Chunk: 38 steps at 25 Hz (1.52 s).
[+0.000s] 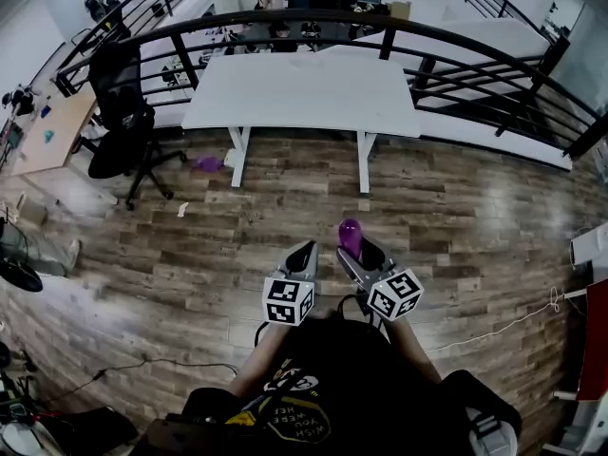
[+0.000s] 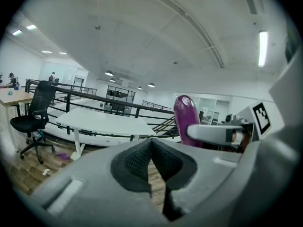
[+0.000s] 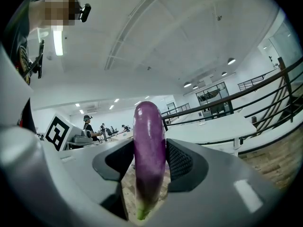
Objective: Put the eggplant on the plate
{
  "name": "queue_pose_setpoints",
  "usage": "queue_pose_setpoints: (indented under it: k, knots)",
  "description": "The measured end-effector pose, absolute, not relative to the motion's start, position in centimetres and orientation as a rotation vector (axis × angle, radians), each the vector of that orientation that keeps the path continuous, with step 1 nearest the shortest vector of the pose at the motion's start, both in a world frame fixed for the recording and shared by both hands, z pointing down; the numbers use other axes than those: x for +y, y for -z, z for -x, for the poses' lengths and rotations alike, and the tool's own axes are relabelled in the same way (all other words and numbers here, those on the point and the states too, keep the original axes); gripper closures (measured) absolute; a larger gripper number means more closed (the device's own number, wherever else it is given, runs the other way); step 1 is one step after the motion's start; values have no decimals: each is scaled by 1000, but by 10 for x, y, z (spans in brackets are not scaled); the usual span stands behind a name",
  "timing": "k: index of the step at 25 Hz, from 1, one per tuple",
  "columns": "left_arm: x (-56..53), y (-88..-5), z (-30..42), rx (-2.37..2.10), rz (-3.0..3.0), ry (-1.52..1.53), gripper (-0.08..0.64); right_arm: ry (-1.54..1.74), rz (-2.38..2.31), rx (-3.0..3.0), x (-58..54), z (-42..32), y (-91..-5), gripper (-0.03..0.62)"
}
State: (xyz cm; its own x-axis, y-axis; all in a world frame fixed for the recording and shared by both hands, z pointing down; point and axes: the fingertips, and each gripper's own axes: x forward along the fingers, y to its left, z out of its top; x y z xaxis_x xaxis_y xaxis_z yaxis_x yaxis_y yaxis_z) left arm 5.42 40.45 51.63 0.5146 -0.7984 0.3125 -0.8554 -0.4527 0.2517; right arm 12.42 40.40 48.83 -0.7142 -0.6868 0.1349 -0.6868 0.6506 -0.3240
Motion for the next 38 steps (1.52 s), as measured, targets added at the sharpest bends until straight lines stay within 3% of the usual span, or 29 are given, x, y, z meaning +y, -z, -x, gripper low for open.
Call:
queue_pose_setpoints:
  k: [17,29,38]
  knots:
    - [377,-539,-21,-1260,-2341,-204,555,-744,-1097,-2911,377,-71,-502,377]
    - [240,-508,-74,-1222,-2420,-85,555,-693,-1091,-2925,255,-119,-494,377]
    - [177,-522,-99,-1245,-2425,-232,555,-704,-995,-2926,177,-128,-500,377]
